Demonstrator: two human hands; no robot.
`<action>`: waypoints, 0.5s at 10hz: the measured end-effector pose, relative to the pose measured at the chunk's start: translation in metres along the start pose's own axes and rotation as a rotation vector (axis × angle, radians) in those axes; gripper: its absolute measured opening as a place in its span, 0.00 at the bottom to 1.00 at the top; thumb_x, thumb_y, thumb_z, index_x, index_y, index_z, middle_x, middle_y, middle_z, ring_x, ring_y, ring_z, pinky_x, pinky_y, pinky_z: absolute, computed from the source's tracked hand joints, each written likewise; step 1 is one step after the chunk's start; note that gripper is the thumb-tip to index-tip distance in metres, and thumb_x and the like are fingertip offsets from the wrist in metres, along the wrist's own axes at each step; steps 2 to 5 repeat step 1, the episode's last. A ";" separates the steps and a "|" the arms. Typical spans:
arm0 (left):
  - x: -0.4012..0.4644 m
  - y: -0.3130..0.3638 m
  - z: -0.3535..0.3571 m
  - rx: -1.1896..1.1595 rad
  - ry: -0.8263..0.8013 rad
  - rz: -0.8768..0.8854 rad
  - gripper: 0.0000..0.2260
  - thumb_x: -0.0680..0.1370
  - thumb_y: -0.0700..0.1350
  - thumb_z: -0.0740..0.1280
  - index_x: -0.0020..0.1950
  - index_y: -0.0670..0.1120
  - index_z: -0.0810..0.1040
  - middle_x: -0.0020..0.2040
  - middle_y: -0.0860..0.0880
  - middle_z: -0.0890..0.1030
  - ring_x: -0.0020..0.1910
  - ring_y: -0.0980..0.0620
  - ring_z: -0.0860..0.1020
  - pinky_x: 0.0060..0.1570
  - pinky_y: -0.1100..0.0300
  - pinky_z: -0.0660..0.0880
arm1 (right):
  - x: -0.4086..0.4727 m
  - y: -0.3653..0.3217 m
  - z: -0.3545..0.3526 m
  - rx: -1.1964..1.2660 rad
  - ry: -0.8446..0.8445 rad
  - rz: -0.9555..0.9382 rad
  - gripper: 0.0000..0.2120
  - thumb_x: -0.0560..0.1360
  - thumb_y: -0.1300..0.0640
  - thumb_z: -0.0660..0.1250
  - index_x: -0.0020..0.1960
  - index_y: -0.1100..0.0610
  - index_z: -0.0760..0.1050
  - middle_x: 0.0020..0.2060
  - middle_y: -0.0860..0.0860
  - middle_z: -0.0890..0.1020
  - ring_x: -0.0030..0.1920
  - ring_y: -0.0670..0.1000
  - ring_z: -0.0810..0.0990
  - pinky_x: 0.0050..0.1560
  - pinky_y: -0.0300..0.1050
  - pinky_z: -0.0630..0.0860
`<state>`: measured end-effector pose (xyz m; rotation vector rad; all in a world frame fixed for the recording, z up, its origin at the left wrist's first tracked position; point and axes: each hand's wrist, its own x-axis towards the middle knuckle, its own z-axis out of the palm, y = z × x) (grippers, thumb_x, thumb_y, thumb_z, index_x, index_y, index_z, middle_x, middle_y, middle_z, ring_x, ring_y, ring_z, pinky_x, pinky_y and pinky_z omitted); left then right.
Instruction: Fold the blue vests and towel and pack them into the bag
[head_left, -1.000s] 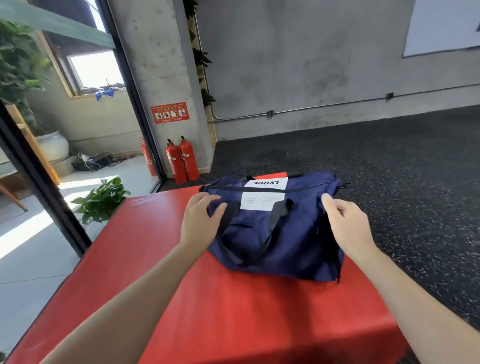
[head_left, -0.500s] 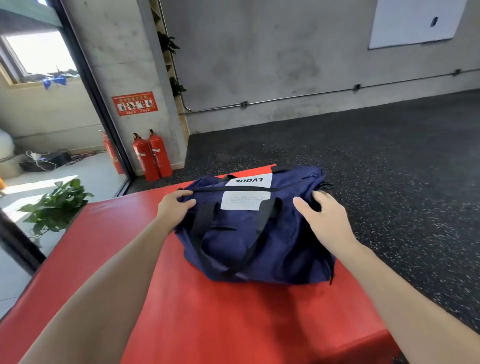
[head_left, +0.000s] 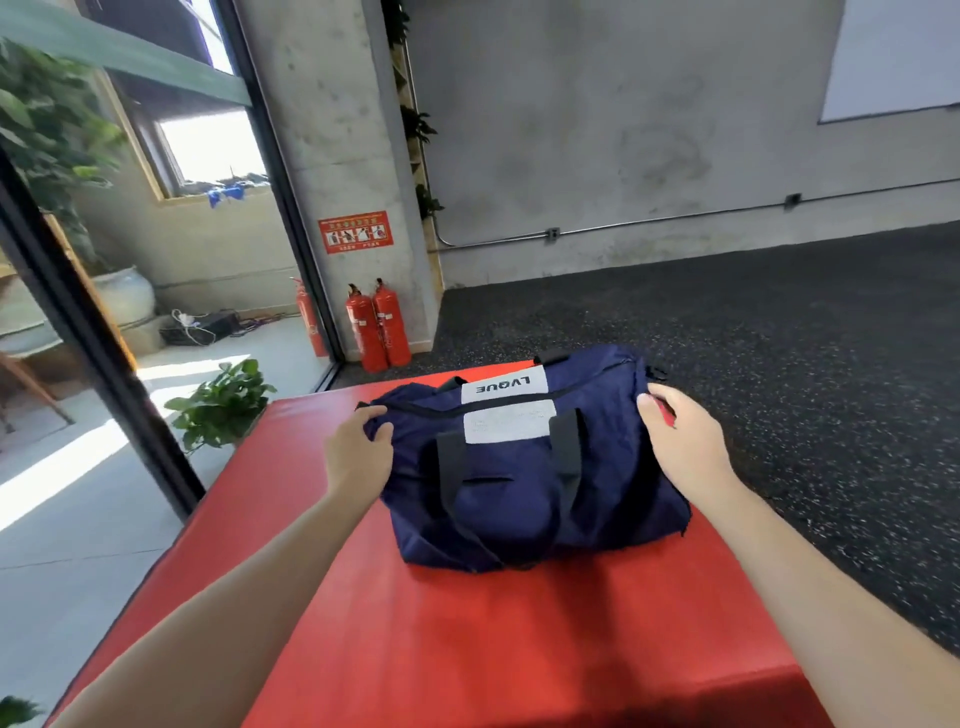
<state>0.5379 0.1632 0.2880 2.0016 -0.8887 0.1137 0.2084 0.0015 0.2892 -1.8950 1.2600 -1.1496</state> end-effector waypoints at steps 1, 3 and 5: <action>-0.013 -0.001 -0.032 0.080 -0.019 0.057 0.13 0.78 0.44 0.66 0.62 0.47 0.81 0.58 0.45 0.82 0.59 0.44 0.78 0.56 0.56 0.70 | -0.026 -0.017 0.002 0.015 0.063 -0.118 0.16 0.81 0.55 0.65 0.67 0.59 0.76 0.64 0.54 0.79 0.66 0.56 0.75 0.62 0.41 0.64; -0.013 -0.001 -0.032 0.080 -0.019 0.057 0.13 0.78 0.44 0.66 0.62 0.47 0.81 0.58 0.45 0.82 0.59 0.44 0.78 0.56 0.56 0.70 | -0.026 -0.017 0.002 0.015 0.063 -0.118 0.16 0.81 0.55 0.65 0.67 0.59 0.76 0.64 0.54 0.79 0.66 0.56 0.75 0.62 0.41 0.64; -0.013 -0.001 -0.032 0.080 -0.019 0.057 0.13 0.78 0.44 0.66 0.62 0.47 0.81 0.58 0.45 0.82 0.59 0.44 0.78 0.56 0.56 0.70 | -0.026 -0.017 0.002 0.015 0.063 -0.118 0.16 0.81 0.55 0.65 0.67 0.59 0.76 0.64 0.54 0.79 0.66 0.56 0.75 0.62 0.41 0.64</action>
